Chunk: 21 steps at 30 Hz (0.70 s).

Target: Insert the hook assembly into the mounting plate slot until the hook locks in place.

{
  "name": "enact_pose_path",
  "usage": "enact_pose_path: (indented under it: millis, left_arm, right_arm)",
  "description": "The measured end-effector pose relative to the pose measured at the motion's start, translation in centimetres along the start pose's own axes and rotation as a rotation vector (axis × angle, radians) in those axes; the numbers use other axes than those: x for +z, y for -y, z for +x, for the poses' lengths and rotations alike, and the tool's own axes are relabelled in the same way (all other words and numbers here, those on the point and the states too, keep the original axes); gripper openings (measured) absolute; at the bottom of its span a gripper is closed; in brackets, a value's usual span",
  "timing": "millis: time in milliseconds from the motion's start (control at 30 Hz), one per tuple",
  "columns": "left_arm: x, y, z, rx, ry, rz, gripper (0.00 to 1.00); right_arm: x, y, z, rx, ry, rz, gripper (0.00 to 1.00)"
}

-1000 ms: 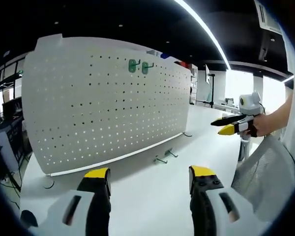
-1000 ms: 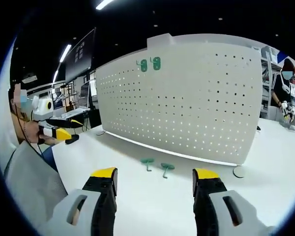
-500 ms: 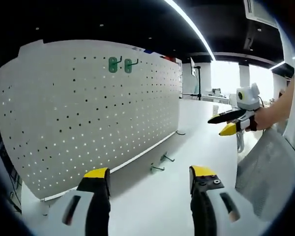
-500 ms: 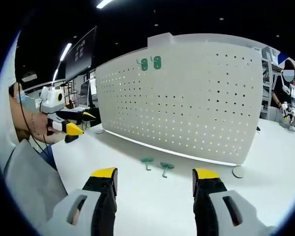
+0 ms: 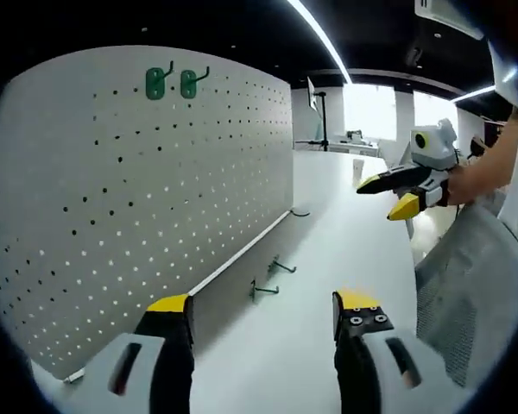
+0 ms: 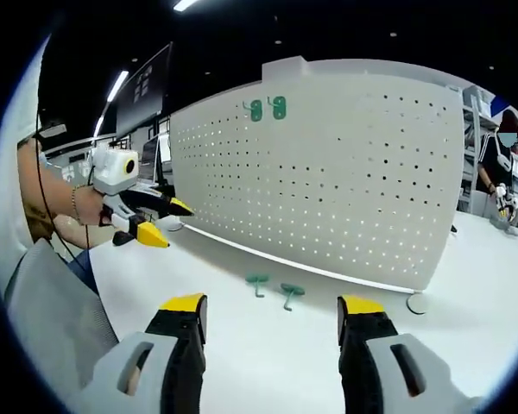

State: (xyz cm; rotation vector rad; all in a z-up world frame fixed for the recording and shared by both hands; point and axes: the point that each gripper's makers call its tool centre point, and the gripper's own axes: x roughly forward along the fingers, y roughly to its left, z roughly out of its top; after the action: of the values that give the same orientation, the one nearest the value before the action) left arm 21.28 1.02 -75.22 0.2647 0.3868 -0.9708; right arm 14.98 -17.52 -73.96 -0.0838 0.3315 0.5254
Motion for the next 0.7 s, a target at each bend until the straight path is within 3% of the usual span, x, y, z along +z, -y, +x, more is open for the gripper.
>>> enact_pose_path:
  millis: [233, 700]
  left_arm:
    - [-0.4, -0.2, 1.6, -0.04, -0.065, 0.029, 0.68]
    - [-0.6, -0.7, 4.6, -0.134, -0.137, 0.127, 0.68]
  right_arm:
    - [-0.1, 0.2, -0.1, -0.003, 0.005, 0.025, 0.59]
    - [-0.1, -0.1, 0.0, 0.011, 0.005, 0.02, 0.58]
